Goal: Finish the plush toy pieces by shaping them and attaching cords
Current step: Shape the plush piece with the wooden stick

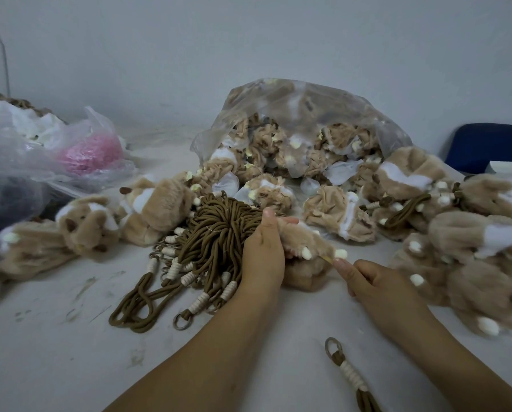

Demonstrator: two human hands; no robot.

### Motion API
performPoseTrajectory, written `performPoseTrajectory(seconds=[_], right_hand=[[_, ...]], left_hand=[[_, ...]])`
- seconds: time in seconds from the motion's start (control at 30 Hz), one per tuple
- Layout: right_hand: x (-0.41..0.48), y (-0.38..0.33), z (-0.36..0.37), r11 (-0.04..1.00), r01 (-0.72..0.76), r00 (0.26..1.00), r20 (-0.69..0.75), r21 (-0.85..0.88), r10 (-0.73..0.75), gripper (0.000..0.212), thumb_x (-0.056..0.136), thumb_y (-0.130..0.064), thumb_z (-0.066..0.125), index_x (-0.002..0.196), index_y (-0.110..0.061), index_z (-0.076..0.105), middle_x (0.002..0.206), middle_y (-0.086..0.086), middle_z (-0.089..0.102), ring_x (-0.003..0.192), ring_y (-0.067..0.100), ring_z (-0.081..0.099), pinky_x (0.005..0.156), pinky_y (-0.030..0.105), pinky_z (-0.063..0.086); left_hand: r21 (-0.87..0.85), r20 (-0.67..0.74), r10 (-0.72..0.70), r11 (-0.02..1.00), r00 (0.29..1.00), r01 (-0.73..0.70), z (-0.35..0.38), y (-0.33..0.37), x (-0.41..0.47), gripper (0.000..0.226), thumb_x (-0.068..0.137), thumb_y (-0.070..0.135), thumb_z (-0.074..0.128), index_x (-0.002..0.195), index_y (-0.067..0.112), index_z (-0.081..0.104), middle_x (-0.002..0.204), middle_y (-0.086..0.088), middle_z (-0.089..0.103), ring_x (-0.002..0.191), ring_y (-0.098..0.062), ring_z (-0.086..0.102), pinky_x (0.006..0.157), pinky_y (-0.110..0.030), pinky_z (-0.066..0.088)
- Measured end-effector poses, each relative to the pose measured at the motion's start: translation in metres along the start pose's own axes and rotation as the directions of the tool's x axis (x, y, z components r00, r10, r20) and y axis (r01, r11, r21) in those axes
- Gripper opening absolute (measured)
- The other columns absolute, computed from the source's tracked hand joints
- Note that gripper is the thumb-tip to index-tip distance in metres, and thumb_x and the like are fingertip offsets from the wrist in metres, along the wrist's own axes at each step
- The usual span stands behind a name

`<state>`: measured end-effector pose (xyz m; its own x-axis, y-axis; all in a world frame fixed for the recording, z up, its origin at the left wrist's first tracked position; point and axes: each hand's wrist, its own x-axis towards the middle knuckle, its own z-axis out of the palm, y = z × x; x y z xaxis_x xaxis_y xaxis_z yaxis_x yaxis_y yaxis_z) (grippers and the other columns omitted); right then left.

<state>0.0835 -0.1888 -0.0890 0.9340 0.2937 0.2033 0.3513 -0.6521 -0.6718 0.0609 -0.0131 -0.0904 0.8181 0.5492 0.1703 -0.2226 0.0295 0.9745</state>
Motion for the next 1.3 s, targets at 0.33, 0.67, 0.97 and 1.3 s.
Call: performPoseTrajectory(seconds=[0.33,0.67,0.97,1.3], right_hand=[[0.002,0.005,-0.002,0.998,0.04,0.999,-0.007,0.047,-0.04,0.066,0.068,-0.078,0.035,0.06,-0.016,0.052,0.056,-0.006,0.057,0.045,0.002,0.047,0.046,0.012,0.037],[0.003,0.006,-0.005,0.998,0.021,0.997,0.067,0.052,-0.024,0.062,0.066,-0.078,0.029,0.056,-0.021,0.049,0.048,-0.01,0.052,0.045,0.003,0.045,0.051,0.025,0.037],[0.004,0.01,-0.002,0.993,0.117,0.991,0.07,0.024,-0.119,0.043,0.086,-0.053,0.042,0.067,-0.017,0.053,0.06,-0.007,0.057,0.054,-0.002,0.049,0.052,0.014,0.036],[-0.001,0.0,0.002,0.992,0.103,0.994,-0.039,-0.066,-0.106,0.064,0.066,-0.079,0.026,0.067,-0.023,0.055,0.056,-0.003,0.057,0.059,0.007,0.054,0.062,0.034,0.046]], left_hand=[[-0.45,0.289,-0.239,0.821,0.927,0.352,-0.008,0.007,0.006,0.058,0.103,0.048,0.035,0.086,0.016,0.079,0.088,-0.006,0.076,0.076,-0.012,0.067,0.077,-0.025,0.057],[-0.642,0.528,-0.182,0.555,0.83,0.529,-0.012,0.015,0.003,0.049,0.097,0.045,0.046,0.077,0.011,0.075,0.074,0.0,0.062,0.042,-0.004,0.044,0.06,-0.023,0.055],[-0.585,0.562,-0.169,0.61,0.81,0.534,-0.017,0.022,0.0,0.049,0.089,0.043,0.054,0.046,0.018,0.052,0.054,0.005,0.05,0.031,-0.003,0.032,0.041,-0.013,0.043],[-0.306,0.224,-0.15,0.927,0.963,0.216,-0.001,0.016,-0.003,0.064,0.103,0.03,0.044,0.042,0.017,0.058,0.068,0.0,0.069,0.057,-0.011,0.062,0.06,-0.023,0.051]])
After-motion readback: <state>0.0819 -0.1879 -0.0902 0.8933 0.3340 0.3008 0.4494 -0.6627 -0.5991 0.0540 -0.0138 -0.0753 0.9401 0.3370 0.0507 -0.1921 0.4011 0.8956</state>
